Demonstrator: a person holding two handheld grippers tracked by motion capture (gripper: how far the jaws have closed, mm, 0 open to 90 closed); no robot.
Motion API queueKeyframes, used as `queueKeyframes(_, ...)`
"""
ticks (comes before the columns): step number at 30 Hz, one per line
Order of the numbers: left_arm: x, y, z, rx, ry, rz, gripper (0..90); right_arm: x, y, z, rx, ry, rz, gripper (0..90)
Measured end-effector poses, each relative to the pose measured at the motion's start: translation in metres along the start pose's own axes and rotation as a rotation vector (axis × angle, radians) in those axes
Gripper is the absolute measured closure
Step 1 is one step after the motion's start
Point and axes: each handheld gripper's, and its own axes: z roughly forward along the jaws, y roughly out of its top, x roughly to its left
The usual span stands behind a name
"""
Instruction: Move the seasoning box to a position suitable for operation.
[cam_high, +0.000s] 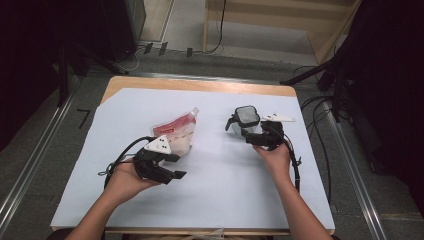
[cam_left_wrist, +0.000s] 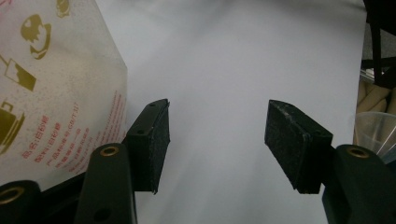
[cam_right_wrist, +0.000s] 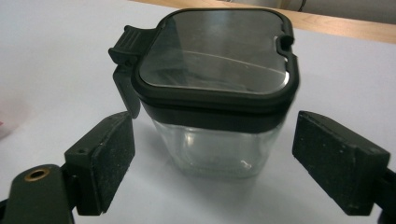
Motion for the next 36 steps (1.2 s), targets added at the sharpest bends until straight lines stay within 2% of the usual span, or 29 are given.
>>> queueKeyframes(6, -0.002, 0.001, 0.001, 0.005, -0.001, -0.001, 41.6, 0.007, 0.003, 0.014, -0.003, -0.067, -0.013, 10.2)
queueKeyframes(11, -0.004, 0.002, 0.002, 0.001, -0.009, 0.004, 41.8, 0.008, 0.002, 0.027, 0.002, -0.072, 0.001, 9.3)
queueKeyframes(13, -0.005, 0.003, 0.003, 0.002, -0.012, 0.007, 41.9, 0.009, 0.001, 0.033, 0.003, -0.088, 0.015, 9.1)
queueKeyframes(16, -0.005, 0.003, 0.004, 0.006, -0.012, 0.012, 42.0, 0.012, 0.0, 0.04, -0.022, -0.12, 0.002, 7.3)
queueKeyframes(19, -0.007, 0.004, 0.005, 0.009, -0.017, 0.02, 42.1, 0.012, 0.001, 0.045, -0.043, -0.139, 0.014, 4.2)
queueKeyframes(24, -0.008, 0.004, 0.006, 0.01, -0.021, 0.021, 42.2, 0.011, 0.0, 0.054, -0.067, -0.125, 0.042, 5.4)
queueKeyframes(27, -0.009, 0.005, 0.008, 0.007, -0.025, 0.022, 42.3, 0.011, -0.001, 0.057, -0.078, -0.128, 0.064, 11.7)
queueKeyframes(29, -0.009, 0.005, 0.008, 0.007, -0.025, 0.023, 42.4, 0.01, -0.001, 0.056, -0.081, -0.125, 0.062, 11.7)
queueKeyframes(32, -0.008, 0.005, 0.008, 0.006, -0.023, 0.02, 42.4, 0.01, 0.0, 0.054, -0.09, -0.14, 0.027, 15.0)
queueKeyframes(36, -0.008, 0.005, 0.007, 0.004, -0.024, 0.022, 42.5, 0.009, 0.001, 0.051, -0.087, -0.13, 0.032, 15.2)
